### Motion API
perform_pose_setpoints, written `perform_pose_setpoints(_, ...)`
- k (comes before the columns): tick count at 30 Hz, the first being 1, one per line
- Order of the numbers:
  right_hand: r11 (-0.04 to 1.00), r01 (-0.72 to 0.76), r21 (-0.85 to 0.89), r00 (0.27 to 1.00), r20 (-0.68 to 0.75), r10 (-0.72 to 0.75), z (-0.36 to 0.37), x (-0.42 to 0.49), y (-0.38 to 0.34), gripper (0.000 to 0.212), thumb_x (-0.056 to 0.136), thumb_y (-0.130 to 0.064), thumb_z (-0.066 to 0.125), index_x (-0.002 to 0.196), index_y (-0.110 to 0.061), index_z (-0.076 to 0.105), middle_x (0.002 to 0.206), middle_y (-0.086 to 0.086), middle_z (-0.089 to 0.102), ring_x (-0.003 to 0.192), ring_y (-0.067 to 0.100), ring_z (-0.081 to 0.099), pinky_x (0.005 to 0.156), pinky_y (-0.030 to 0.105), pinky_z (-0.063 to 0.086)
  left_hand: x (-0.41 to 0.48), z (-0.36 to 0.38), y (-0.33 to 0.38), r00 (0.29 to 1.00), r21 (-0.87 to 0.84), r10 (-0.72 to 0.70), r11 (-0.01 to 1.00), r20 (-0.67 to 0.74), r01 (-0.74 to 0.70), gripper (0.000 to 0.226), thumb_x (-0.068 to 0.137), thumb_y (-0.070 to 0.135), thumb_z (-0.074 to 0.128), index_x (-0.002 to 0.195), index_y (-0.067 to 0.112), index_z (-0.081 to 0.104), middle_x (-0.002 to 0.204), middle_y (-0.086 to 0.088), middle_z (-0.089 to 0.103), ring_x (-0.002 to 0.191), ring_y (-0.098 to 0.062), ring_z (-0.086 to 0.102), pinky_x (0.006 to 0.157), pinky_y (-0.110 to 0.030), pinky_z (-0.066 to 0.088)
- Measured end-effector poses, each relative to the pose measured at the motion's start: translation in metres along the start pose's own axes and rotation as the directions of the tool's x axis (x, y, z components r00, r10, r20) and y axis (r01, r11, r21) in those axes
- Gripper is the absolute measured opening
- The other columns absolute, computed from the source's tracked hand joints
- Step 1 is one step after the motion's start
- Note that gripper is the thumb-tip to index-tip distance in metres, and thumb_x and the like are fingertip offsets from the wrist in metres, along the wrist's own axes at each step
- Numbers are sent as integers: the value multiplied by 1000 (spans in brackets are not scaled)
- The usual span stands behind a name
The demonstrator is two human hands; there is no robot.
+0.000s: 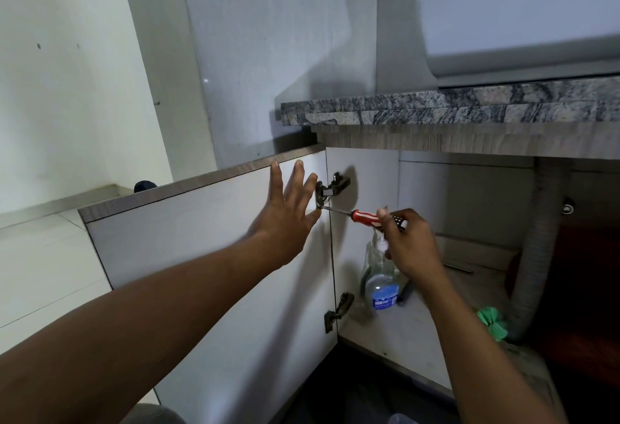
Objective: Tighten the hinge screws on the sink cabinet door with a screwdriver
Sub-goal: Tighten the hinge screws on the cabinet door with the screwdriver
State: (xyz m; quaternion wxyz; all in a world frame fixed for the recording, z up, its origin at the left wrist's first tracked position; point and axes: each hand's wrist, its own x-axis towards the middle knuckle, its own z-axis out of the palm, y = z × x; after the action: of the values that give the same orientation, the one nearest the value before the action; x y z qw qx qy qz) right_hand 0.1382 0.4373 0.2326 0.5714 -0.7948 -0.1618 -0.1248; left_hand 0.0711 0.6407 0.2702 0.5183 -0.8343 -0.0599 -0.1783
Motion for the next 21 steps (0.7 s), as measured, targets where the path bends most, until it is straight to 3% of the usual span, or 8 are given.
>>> perform_pose_setpoints(2,990,-3,138,999,40,-3,-1,0,1,39,91,-35,65,120,-18,45,96,7,64,73,21,65,60,32,55,0,0,0,1000,2,0,1000,0,0,74,97,61,42,160,35,13,164,-31,-15,142,-65,-20,101,-88,-9)
perform_pose_setpoints(4,985,13,170,999,46,-21,-3,1,1,38,89,-22,69,117,-19,43,96,5,63,74,20,66,59,31,56,0,0,0,1000,2,-1,1000,0,1,75,96,61,43,160,35,13,164,-31,-15,142,-65,-20,100,-88,-9)
perform_pose_setpoints(6,993,27,117,1000,3,-28,-1,2,-1,33,91,-29,67,113,-14,48,93,6,64,71,22,67,53,29,56,0,0,0,1000,-2,2,1000,2,-2,73,97,60,42,160,36,13,164,-31,-15,142,-65,-20,101,-88,-9)
perform_pose_setpoints(9,1000,3,-8,999,-41,-3,0,0,-2,41,92,-49,57,104,-10,53,82,9,66,64,23,68,51,32,54,-1,-1,0,1000,-5,4,1000,-5,-4,71,98,58,41,159,36,13,164,-31,-14,142,-66,-20,102,-88,-8)
perform_pose_setpoints(15,983,26,184,997,72,-40,-6,0,-2,30,93,-27,63,115,-14,46,90,10,65,57,17,65,47,21,50,0,0,0,1000,-9,-3,1000,-6,3,73,97,60,43,159,36,14,164,-30,-14,142,-65,-20,101,-88,-9)
perform_pose_setpoints(19,996,32,85,999,20,-34,-4,0,-3,37,93,-46,56,102,-10,54,76,12,68,55,19,65,40,17,44,1,1,0,1000,-17,-2,1000,-9,2,72,97,60,42,159,36,15,164,-30,-14,143,-64,-20,101,-88,-10)
perform_pose_setpoints(21,994,27,104,998,48,-32,-4,-1,0,37,93,-46,56,103,-10,54,78,13,68,56,18,64,40,15,44,1,2,0,1000,-9,-1,1000,-9,1,73,96,60,43,159,36,15,164,-30,-14,143,-65,-19,101,-88,-9)
